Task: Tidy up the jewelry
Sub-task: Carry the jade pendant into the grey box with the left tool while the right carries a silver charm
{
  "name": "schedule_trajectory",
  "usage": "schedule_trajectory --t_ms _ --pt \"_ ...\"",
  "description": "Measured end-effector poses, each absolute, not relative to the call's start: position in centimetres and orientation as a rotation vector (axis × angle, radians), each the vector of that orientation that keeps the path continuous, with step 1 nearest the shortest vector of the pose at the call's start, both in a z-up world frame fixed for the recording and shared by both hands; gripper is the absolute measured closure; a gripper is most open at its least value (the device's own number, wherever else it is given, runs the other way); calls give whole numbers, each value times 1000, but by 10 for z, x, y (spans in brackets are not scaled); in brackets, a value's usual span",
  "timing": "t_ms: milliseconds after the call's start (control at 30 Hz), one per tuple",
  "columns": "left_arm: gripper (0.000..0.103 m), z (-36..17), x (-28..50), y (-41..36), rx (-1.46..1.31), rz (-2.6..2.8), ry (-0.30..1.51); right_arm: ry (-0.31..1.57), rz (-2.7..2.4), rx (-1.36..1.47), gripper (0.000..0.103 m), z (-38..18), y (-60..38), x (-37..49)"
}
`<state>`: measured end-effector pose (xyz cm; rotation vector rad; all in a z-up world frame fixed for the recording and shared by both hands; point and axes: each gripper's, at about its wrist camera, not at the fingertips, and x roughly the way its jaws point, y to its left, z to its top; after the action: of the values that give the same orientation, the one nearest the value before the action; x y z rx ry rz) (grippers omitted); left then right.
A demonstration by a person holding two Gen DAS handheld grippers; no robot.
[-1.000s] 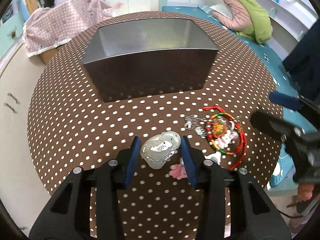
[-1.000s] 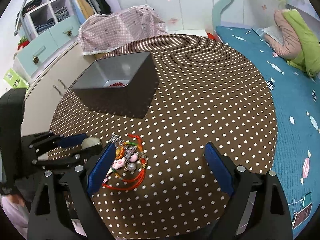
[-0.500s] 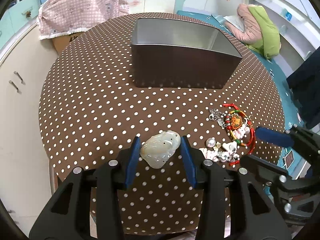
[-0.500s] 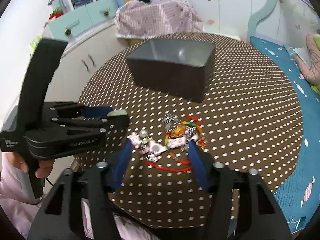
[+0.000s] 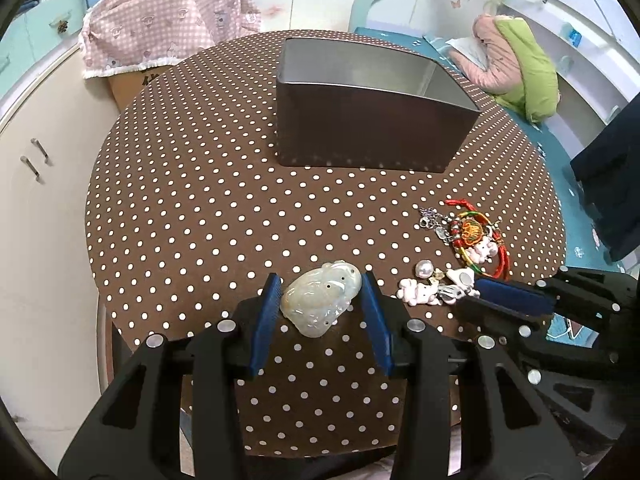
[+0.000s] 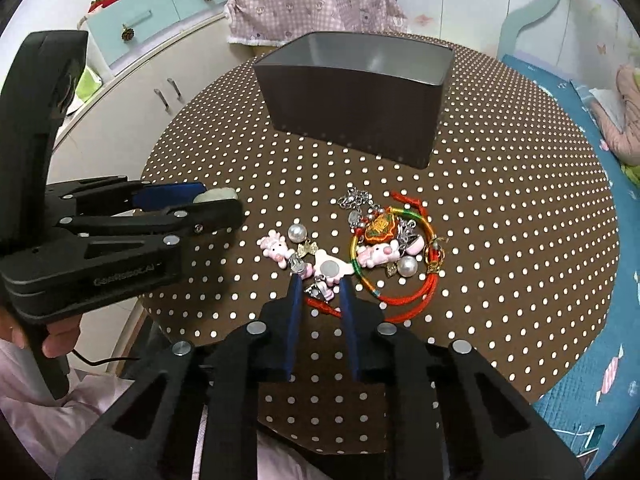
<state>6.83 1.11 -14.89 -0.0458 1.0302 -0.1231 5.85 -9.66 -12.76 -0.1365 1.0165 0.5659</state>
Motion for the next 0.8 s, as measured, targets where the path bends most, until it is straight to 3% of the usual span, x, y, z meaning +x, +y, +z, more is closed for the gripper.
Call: schedule_trajectory --t_ms 800 --pt "62 -131 75 16 -74 -131 999 969 535 -25 89 -101 -107 80"
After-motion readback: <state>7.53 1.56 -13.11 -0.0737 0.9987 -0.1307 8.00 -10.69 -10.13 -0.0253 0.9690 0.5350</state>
